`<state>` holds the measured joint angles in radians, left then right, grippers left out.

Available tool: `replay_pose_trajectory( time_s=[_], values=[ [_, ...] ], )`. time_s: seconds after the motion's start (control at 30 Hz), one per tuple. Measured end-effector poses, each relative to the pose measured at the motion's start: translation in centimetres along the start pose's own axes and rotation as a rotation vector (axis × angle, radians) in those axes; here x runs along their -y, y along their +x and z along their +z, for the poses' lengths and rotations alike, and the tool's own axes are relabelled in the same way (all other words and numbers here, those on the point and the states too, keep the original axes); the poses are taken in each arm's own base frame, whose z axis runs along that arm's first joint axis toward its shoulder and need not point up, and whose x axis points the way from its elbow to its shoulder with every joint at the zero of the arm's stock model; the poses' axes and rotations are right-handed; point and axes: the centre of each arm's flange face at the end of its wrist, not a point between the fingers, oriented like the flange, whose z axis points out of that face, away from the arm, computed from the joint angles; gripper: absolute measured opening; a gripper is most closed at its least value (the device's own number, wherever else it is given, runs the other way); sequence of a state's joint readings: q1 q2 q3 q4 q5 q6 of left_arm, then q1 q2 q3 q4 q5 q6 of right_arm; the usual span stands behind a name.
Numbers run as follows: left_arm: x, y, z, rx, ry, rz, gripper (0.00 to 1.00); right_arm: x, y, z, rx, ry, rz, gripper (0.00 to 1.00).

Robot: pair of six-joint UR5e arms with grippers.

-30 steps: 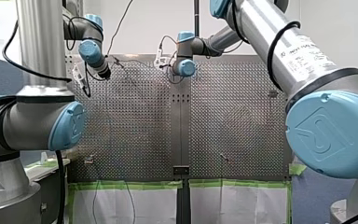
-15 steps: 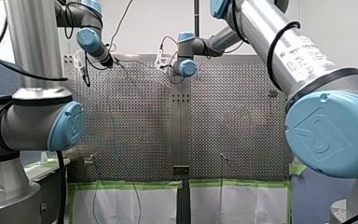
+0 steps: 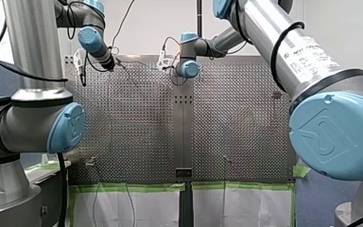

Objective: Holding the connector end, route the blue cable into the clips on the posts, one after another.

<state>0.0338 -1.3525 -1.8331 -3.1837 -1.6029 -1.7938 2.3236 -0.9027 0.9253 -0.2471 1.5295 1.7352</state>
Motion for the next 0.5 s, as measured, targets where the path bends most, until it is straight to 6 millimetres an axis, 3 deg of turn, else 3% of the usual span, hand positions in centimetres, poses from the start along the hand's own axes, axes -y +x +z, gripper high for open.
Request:
replay_pose_trajectory(
  time_s=[0.2, 0.5],
  values=[
    [0.3, -0.4, 0.6, 0.005, 0.009, 0.057, 1.00, 0.3, -0.1, 0.0, 0.002, 0.003, 0.001, 0.00],
    [1.5, -4.4, 0.5, 0.087, 0.042, 0.140, 1.00, 0.5, -0.1, -0.1, 0.003, 0.005, 0.002, 0.00]
  ],
)
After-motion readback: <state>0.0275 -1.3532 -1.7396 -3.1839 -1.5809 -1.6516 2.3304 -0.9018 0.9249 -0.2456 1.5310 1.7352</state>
